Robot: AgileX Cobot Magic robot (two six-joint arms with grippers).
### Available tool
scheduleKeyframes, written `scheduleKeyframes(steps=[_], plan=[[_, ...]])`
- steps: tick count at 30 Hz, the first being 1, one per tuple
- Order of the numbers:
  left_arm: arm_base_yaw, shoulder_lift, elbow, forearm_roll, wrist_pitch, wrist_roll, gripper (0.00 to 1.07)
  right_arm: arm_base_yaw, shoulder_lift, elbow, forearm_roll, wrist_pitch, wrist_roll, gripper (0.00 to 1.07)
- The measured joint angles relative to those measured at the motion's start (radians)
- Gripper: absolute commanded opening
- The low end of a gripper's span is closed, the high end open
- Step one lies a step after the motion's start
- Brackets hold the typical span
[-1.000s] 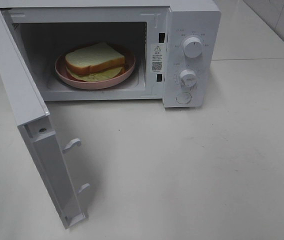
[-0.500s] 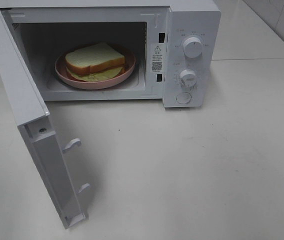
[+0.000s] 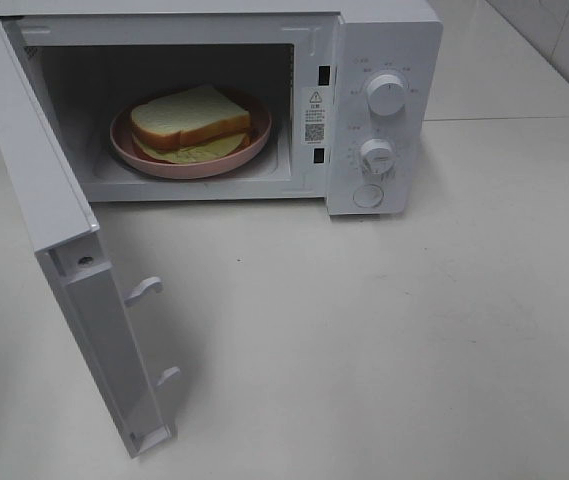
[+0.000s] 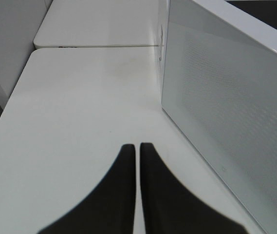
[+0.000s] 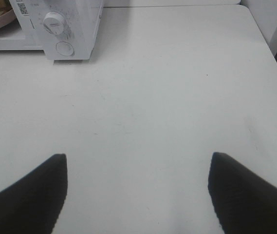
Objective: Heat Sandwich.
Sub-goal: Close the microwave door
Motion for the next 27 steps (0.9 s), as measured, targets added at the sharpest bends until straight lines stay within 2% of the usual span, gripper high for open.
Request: scheduleKeyframes(steps=[5,10,11,15,17,19,23,25,27], plan=[[0.0,0.077,0.057,-0.001,-0.169,0.0,0.0,0.0,0.0,0.0,0.0,0.0,0.0,0.76],[0.0,0.196,0.191,-0.001,-0.507,0.0,0.0,0.0,0.0,0.0,0.0,0.0,0.0,0.76],[0.0,0.196,0.191,-0.001,-0.507,0.0,0.0,0.0,0.0,0.0,0.0,0.0,0.0,0.76],[0.0,0.3,0.272,0.0,-0.764,0.0,0.0,0.0,0.0,0.0,0.0,0.0,0.0,0.76],[0.0,0.32,0.284,0.003,-0.805,0.0,0.0,0.0,0.0,0.0,0.0,0.0,0.0,0.76],[0.0,0.397,0.318,0.032,-0.957,0.0,0.0,0.0,0.0,0.0,0.0,0.0,0.0,0.76],[0.0,0.475,0.327,0.096,-1.076,-0.008,0.0,0.0,0.0,0.0,0.0,0.0,0.0,0.76],[-0.009,0.551,0.327,0.153,-1.162,-0.052,0.0,0.0,0.0,0.0,0.0,0.0,0.0,0.76],[-0.016,0.577,0.327,0.166,-1.181,-0.067,0.0,0.0,0.0,0.0,0.0,0.0,0.0,0.76]])
